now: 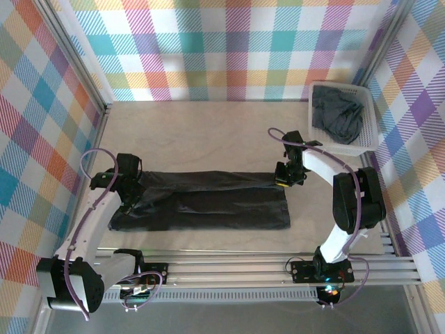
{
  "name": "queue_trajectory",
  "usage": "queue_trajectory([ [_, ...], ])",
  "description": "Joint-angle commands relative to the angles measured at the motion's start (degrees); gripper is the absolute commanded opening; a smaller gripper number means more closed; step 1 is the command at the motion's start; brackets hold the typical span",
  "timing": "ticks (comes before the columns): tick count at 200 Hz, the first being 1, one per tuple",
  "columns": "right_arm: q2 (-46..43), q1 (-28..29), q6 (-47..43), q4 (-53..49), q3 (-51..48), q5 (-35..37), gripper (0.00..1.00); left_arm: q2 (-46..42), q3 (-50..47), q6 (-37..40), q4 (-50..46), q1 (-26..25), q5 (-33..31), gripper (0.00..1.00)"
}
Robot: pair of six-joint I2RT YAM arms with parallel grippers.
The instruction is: Fold and stack the t-shirts
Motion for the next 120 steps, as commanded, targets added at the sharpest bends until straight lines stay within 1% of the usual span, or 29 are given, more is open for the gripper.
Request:
queue_trajectory([
  [1, -2.0, 0.1, -0.6, -2.8, 0.7, 1.9, 0.00, -1.6, 0.4, -1.1, -2.2, -0.3, -2.5, 0.00],
  [28, -3.2, 0.2, -1.1, -4.0, 1.5, 3.3, 0.00, -1.6, 0.8, -1.1, -2.9, -0.3, -2.3, 0.00],
  [50, -4.0, 0.3, -1.4, -4.1, 1.3, 3.8, 0.00, -2.0, 1.7, -2.8, -5.3, -1.0, -1.8, 0.00],
  [77, -3.3, 0.5, -1.4, -3.9, 1.1, 3.2, 0.00, -4.3, 3.9, -5.1, -10.4, -2.7, -5.1, 0.00],
  [95, -3.2, 1.4, -1.3, -3.5, 0.8, 3.6, 0.00, -6.6, 4.5, -5.5, -11.1, -3.6, -5.9, 0.00],
  [106, -3.2, 1.8, -1.2, -3.2, 0.5, 4.0, 0.00, -7.1, 4.3, -5.3, -11.2, -3.9, -5.3, 0.00],
  [120, -3.0, 2.1, -1.0, -3.0, 0.1, 4.3, 0.03, -6.8, 3.9, -4.9, -11.7, -4.3, -4.0, 0.00],
])
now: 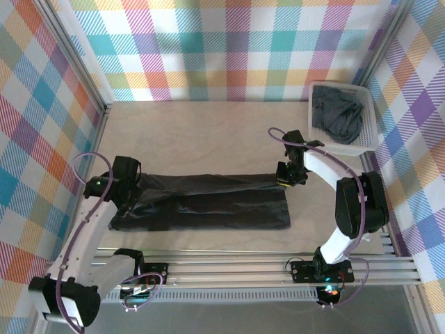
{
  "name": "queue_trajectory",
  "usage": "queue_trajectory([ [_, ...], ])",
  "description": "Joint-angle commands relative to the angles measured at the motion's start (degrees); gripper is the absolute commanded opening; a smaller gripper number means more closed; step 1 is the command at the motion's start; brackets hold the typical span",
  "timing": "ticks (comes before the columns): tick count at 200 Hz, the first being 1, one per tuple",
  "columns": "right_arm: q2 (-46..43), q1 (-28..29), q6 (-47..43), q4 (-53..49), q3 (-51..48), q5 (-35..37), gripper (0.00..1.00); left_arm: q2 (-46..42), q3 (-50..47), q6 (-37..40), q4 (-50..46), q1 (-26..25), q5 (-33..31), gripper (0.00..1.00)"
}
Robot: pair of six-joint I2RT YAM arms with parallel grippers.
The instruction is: Fold and stack the t-shirts
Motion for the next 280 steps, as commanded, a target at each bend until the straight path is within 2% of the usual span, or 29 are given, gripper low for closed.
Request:
queue_trajectory([
  [1, -0.4, 0.9, -0.2, -0.9, -0.1, 1.5, 0.03, -0.4, 0.8, -0.7, -4.2, -0.9, -0.6, 0.00],
  [22, -0.4, 1.0, 1.0, -0.9, -1.6, 2.3, 0.06, 0.2, -1.2, -0.5, -3.9, -2.0, 1.3, 0.00],
  [55, -3.5, 1.0, 3.6, -0.4, -4.2, 3.9, 0.30, 0.2, -3.1, -1.0, -3.1, -3.0, 1.6, 0.00],
  [76, -5.2, 1.0, 4.7, -0.5, -4.1, 4.2, 0.35, 0.6, -3.8, -0.4, -2.4, -3.1, 2.9, 0.00],
  [108, -4.9, 1.2, 5.4, 0.1, -1.2, 2.0, 0.33, 0.9, -3.9, -0.3, -3.4, -4.2, 3.2, 0.00],
  [128, -3.0, 2.0, 5.7, 2.1, 0.0, -2.2, 0.31, 0.8, -3.4, -0.2, -4.0, -4.9, 3.0, 0.00],
  [179, 5.0, 4.2, 8.9, 3.1, -2.5, -6.8, 0.16, 1.9, 0.4, 1.4, -8.4, -7.0, 0.8, 0.00],
  [232, 9.0, 4.2, 8.3, 1.8, -1.8, -5.2, 0.14, 1.0, -1.6, 0.4, -10.0, -8.2, 2.8, 0.00],
  [252, 8.4, 4.2, 8.2, 2.0, -1.8, -4.7, 0.15, 1.9, -3.9, 1.1, -6.6, -8.3, 3.3, 0.00],
  [258, 8.4, 4.2, 8.1, 1.9, -1.9, -4.5, 0.15, 2.6, -4.6, 1.6, -4.8, -8.3, 4.2, 0.09],
  [266, 8.2, 4.2, 8.1, 1.6, -1.7, -4.0, 0.15, 3.8, -5.1, 2.3, -2.3, -8.3, 6.0, 0.32],
  [273, 8.0, 4.2, 8.0, 1.2, -1.6, -3.5, 0.15, 5.1, -5.1, 2.5, -1.3, -8.3, 6.9, 0.47],
  [280, 7.6, 4.2, 7.9, 0.9, -1.5, -2.8, 0.15, 6.4, -4.4, 2.4, -0.8, -8.3, 7.2, 0.57],
])
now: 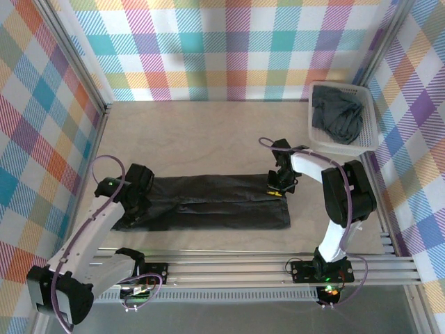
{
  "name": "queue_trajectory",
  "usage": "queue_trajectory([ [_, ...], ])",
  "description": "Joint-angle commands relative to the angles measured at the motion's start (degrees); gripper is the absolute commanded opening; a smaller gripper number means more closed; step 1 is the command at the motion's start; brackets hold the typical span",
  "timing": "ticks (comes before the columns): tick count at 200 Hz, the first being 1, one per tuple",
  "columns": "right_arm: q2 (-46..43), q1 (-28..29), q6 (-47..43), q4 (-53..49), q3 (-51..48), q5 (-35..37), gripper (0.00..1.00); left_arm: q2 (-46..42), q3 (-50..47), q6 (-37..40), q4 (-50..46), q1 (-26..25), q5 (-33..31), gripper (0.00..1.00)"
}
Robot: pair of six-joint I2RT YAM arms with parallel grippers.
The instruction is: Fold and stack the t-shirts
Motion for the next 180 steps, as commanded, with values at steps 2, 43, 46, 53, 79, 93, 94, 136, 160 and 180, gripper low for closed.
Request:
queue_trajectory([
  [2, -0.2, 0.1, 0.2, -1.8, 0.0, 2.7, 0.15, 3.7, -0.1, 1.1, 4.0, -0.6, 3.0, 0.59],
  [43, -3.0, 0.1, -2.3, -2.7, 3.3, 2.7, 0.18, 7.3, 6.5, 7.3, 12.6, 6.6, 4.7, 0.77],
  [46, -3.1, 0.2, -2.5, -2.8, 3.6, 2.7, 0.18, 7.9, 6.7, 7.6, 13.4, 7.9, 5.6, 0.77],
  [53, -3.0, 0.2, -3.0, -2.6, 4.3, 2.1, 0.19, 9.4, 7.5, 8.3, 15.8, 11.1, 7.4, 0.76],
  [79, -0.1, 0.2, -3.9, -2.7, 7.0, -0.7, 0.19, 17.7, 11.4, 14.2, 24.8, 19.1, 9.9, 0.69],
  [93, 1.7, 0.2, -3.5, -2.1, 7.8, -1.3, 0.19, 25.2, 14.5, 17.8, 25.2, 21.8, 9.5, 0.64],
  [94, 1.8, 0.2, -3.4, -2.1, 7.9, -1.4, 0.19, 25.8, 14.7, 18.0, 25.2, 22.0, 9.5, 0.64],
  [136, 13.3, -1.4, -3.0, -8.4, 16.1, 0.2, 0.18, 40.4, 19.6, 21.1, 24.7, 27.3, 8.2, 0.55],
  [160, 19.3, -3.7, -3.5, -12.3, 22.2, 1.0, 0.17, 50.5, 24.3, 21.6, 23.7, 28.4, 9.2, 0.42],
  [180, 22.8, -5.2, -4.2, -14.5, 28.0, 1.8, 0.17, 57.0, 29.2, 20.3, 25.5, 28.5, 12.8, 0.25],
])
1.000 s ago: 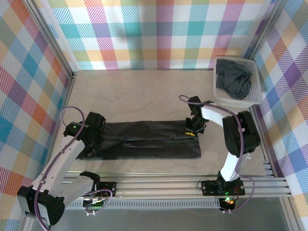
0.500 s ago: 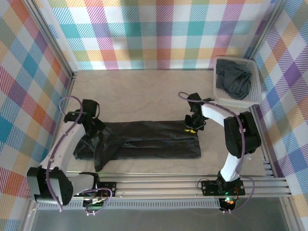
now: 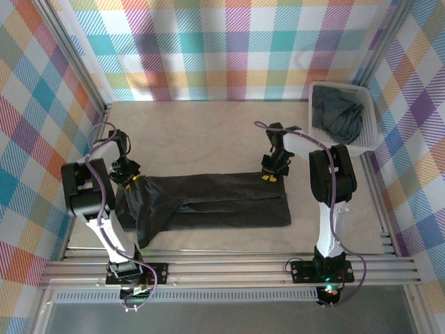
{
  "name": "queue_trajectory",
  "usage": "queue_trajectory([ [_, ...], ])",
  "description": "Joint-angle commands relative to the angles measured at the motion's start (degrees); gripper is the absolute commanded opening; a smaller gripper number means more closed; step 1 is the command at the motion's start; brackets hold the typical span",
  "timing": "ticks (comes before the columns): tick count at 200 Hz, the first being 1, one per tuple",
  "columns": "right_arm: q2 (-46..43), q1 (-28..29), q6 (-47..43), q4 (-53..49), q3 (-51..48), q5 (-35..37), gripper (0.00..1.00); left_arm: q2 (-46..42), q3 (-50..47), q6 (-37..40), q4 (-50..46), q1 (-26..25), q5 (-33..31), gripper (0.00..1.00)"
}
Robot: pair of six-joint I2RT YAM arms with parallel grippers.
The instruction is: Fold and stack the t-shirts
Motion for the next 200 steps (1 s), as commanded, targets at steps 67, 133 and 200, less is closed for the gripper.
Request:
queue_trajectory([
  [67, 26.3, -8.8, -3.2, -18.3, 39.9, 1.8, 0.18, 20.6, 27.6, -3.9, -1.1, 0.7, 10.8, 0.00],
  [133, 27.8, -8.3, -8.6, -17.7, 49.0, 1.2, 0.25, 18.3, 32.2, -2.6, -1.7, 2.9, 12.0, 0.23],
  [200, 7.4, -4.0, -10.2, -3.1, 37.1, -6.9, 0.44, -6.7, 12.1, 1.7, 3.8, -9.7, 6.1, 0.57],
])
